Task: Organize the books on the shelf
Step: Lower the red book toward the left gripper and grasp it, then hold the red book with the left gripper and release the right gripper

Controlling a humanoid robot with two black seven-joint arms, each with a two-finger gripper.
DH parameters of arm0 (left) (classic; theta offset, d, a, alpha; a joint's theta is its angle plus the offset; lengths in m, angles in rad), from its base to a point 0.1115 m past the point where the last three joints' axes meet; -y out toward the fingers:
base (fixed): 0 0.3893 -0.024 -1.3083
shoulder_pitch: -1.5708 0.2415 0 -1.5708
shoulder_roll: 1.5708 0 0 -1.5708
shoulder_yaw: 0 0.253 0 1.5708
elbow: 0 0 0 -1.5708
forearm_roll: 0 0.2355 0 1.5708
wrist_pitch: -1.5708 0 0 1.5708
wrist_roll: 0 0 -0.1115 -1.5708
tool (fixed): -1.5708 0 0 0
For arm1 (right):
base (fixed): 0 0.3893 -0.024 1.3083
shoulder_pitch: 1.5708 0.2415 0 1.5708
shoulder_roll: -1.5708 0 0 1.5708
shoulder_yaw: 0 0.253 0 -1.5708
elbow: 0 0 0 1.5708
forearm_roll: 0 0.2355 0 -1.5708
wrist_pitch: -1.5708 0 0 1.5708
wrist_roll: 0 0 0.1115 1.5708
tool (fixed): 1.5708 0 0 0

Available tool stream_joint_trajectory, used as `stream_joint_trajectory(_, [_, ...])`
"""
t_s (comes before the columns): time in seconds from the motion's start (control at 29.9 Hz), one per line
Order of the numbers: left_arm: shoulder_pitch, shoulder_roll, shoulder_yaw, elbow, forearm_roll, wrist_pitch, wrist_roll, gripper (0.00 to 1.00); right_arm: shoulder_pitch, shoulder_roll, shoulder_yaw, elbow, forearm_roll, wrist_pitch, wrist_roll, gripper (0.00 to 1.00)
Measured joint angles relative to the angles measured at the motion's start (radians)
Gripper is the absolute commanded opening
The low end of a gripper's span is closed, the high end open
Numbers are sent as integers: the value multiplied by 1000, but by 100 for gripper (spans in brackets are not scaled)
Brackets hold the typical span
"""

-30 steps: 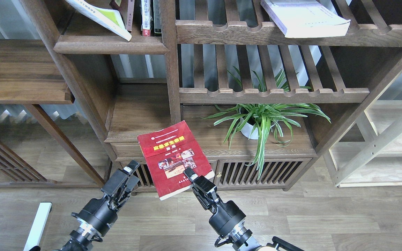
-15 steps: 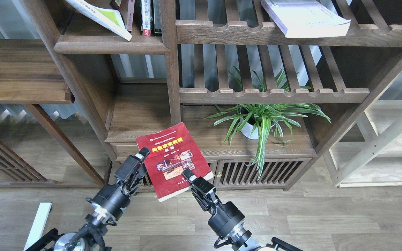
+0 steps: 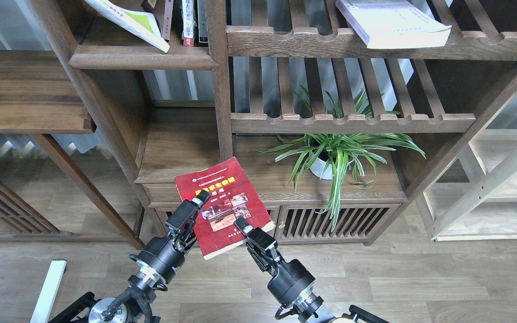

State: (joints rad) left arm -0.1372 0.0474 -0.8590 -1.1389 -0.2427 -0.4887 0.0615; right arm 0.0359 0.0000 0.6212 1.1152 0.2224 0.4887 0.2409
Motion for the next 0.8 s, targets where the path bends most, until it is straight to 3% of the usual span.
stream_joint_trajectory(0.13, [3,8,-1,-3,0,0,1,28,0,0,0,0,0,0,0,4])
stream_joint_trajectory(0.33, [9,8,-14,-2,-4,0,1,26,1,0,0,0,0,0,0,4])
stream_joint_trajectory(0.43, [11,11,-15,-2,-4,0,1,19,1,0,0,0,0,0,0,4])
stream_joint_trajectory(0.8, [13,19,-4,-6,5,0,6,15,1,0,0,0,0,0,0,4])
